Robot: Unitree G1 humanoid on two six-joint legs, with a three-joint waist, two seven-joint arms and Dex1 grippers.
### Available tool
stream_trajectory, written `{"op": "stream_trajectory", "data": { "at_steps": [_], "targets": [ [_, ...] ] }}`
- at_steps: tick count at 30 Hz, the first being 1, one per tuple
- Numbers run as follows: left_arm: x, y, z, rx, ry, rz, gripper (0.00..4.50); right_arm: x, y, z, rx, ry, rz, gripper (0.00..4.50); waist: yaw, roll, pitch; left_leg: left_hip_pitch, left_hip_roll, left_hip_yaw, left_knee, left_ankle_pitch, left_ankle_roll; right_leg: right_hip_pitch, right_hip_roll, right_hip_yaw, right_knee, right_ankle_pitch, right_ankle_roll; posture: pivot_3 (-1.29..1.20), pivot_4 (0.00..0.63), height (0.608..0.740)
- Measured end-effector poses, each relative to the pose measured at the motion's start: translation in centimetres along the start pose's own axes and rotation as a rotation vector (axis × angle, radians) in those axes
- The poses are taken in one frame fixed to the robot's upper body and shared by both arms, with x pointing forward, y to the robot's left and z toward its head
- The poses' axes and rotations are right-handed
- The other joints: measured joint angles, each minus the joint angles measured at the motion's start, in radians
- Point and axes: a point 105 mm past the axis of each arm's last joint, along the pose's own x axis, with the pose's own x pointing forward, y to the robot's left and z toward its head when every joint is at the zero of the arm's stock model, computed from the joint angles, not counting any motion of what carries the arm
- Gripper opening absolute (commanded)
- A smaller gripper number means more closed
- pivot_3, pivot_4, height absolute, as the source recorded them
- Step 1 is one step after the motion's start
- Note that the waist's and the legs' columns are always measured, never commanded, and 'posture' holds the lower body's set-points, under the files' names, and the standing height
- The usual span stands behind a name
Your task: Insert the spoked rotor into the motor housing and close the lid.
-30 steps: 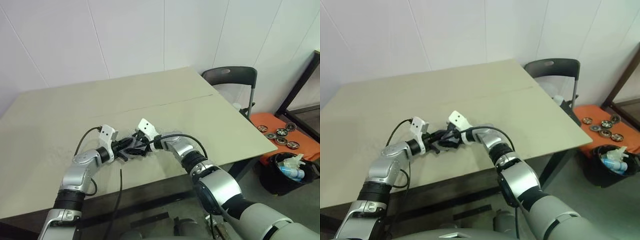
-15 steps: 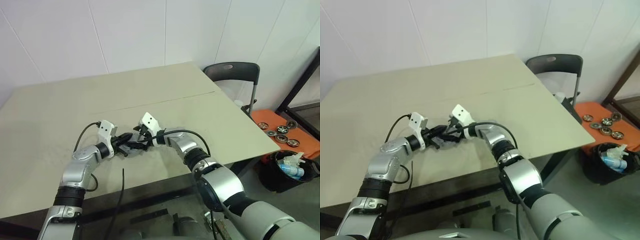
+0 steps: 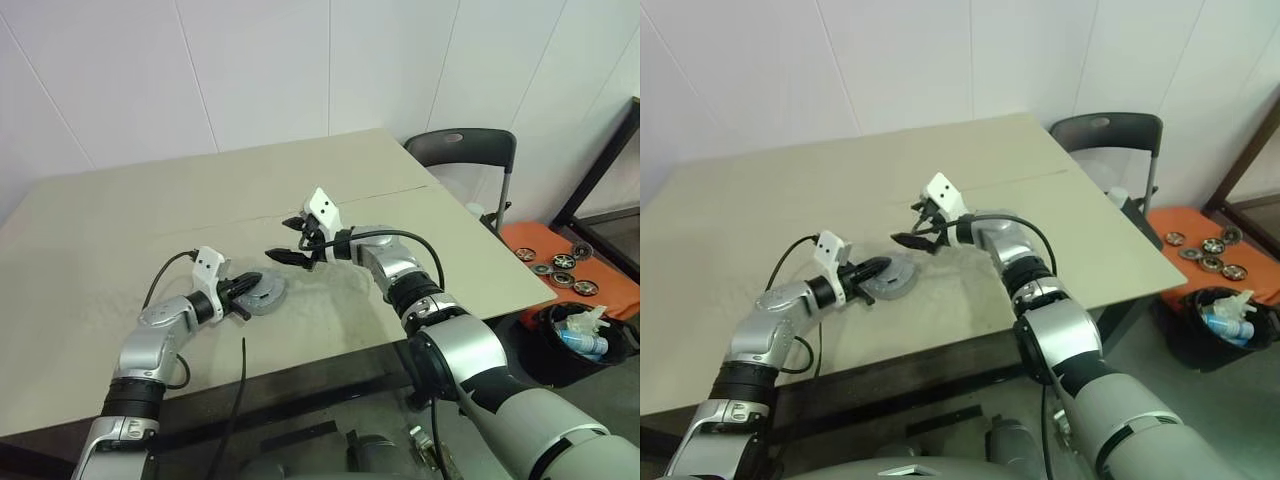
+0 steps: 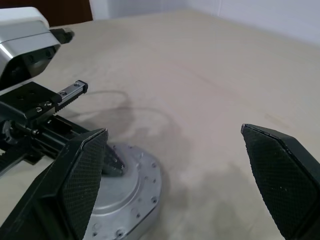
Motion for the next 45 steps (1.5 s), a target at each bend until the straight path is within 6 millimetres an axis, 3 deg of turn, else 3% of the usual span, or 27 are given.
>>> {"op": "stream_trajectory", "data": {
  "at_steps": [3, 6, 10, 14, 22, 38, 45],
  "targets": [
    [0.0, 0.0, 0.0, 0.0, 0.001, 0.001, 0.0, -0.2, -0.2, 0.0, 0.122, 0.006, 0.008, 4.48, 0.0, 0.0, 0.0, 0.0, 0.0, 0.0, 0.0, 0.0, 0.0, -0.001, 0.0, 0.0, 0.0, 0.0, 0.0, 0.0, 0.0, 0.74],
    [0.0, 0.0, 0.0, 0.001, 0.0, 0.001, 0.0, -0.8, 0.5, 0.9, 0.376, 0.067, 0.11, 4.48, 0.001, 0.0, 0.0, 0.0, 0.0, -0.001, 0.0, 0.0, 0.0, -0.001, 0.0, 0.0, 0.001, 0.0, 0.0, 0.0, 0.0, 0.74],
    [-0.1, 0.0, -0.1, 0.0, 0.002, 0.001, 0.0, -2.9, 1.1, 2.1, 0.679, 0.128, 0.208, 4.48, 0.011, 0.0, 0.0, -0.001, 0.0, 0.0, 0.0, 0.0, 0.0, -0.001, 0.0, 0.0, 0.0, 0.0, 0.0, 0.0, 0.0, 0.74],
    [-0.1, 0.0, -0.1, 0.001, 0.001, 0.001, 0.0, -4.2, 1.9, 0.9, 0.814, 0.228, 0.248, 4.48, 0.019, 0.001, 0.0, -0.001, 0.0, 0.003, 0.0, 0.0, 0.0, -0.002, 0.001, -0.001, 0.0, 0.0, 0.0, 0.0, 0.0, 0.74],
    [-0.3, 0.0, -0.2, -0.002, 0.002, 0.005, 0.0, -4.5, 3.2, -2.0, 0.886, 0.367, 0.249, 4.48, 0.024, 0.001, 0.0, -0.002, 0.0, 0.003, 0.0, 0.0, 0.0, -0.002, 0.0, -0.001, 0.0, 0.0, 0.0, 0.0, 0.0, 0.74],
    [-0.4, 0.1, -0.3, -0.004, 0.001, 0.01, 0.0, -2.5, 4.4, -6.0, 0.859, 0.459, 0.14, 4.48, 0.024, 0.001, 0.0, -0.002, 0.0, 0.002, 0.0, 0.0, 0.0, -0.002, 0.0, -0.001, 0.0, 0.0, 0.0, 0.0, 0.0, 0.74],
    [-0.4, 0.2, -0.2, -0.002, -0.003, 0.021, 0.0, -1.4, 4.7, -6.2, 0.858, 0.443, 0.103, 4.48, 0.022, 0.0, 0.0, 0.001, 0.0, 0.002, 0.0, 0.0, 0.0, 0.0, 0.001, -0.001, 0.002, 0.0, 0.0, 0.0, 0.0, 0.74]
  ]
}}
